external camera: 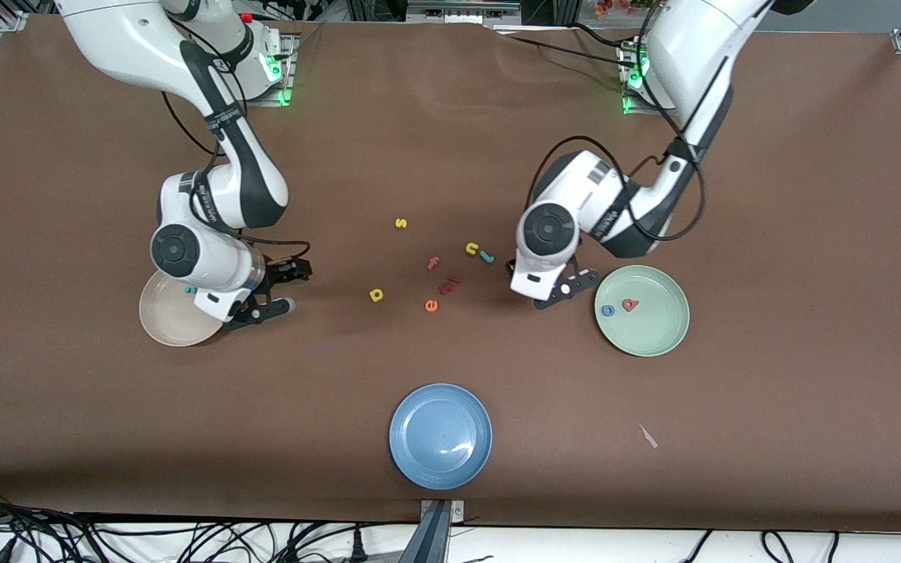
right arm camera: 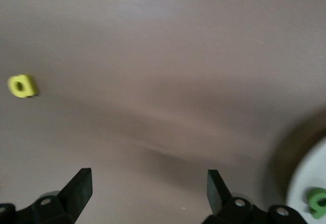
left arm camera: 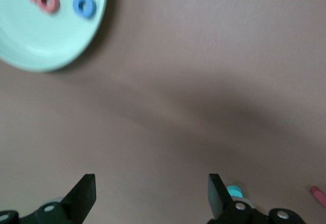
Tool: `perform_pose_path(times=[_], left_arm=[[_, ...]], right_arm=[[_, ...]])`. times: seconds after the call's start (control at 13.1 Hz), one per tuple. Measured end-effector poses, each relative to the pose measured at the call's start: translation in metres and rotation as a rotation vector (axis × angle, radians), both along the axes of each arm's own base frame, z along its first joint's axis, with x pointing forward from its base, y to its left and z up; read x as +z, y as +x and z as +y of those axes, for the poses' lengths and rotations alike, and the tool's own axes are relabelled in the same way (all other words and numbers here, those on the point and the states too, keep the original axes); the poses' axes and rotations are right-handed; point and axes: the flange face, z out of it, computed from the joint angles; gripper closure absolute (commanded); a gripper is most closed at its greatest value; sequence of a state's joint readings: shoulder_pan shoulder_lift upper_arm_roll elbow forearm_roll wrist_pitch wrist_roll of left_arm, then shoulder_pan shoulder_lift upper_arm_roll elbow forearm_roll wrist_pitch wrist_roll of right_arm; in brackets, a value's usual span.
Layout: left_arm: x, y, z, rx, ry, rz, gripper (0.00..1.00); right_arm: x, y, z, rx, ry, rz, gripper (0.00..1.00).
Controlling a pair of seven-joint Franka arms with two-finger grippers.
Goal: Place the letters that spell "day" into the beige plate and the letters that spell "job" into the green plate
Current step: 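Reach the right gripper to yellow a while the left gripper grasps cyan r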
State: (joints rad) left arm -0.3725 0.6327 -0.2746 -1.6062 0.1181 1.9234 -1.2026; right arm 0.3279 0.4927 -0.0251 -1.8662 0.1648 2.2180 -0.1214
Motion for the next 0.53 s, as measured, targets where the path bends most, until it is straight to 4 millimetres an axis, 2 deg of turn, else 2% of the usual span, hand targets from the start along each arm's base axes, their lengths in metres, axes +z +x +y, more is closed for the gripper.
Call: perform_pose_path(times=[0.08,0.3,0.46,0.53], left_arm=[[-0.006,-0.008,-0.014,0.066,0.014,-0.016,0.07],[-0.032,-0.032,-0.056,0.261,0.018,-0.084,0.34],[-0.044,-0.037,-0.066,0.307,-0.001,-0.104,0.52],[-0.049,-0.037,-0.067,0.328,-0.015,-0.103,0.52]], right_arm=[[0.004,-0.001,0.013,0.01,0.002,-0.01,0.0],[0.016,-0.001,0.058,-0.008,0.003,-0.038,0.0],[0.017,-0.002,0.087,-0.002,0.005,-0.051,0.0],[0.016,0.0,0.095,0.003,0.008,-0.058,0.0]])
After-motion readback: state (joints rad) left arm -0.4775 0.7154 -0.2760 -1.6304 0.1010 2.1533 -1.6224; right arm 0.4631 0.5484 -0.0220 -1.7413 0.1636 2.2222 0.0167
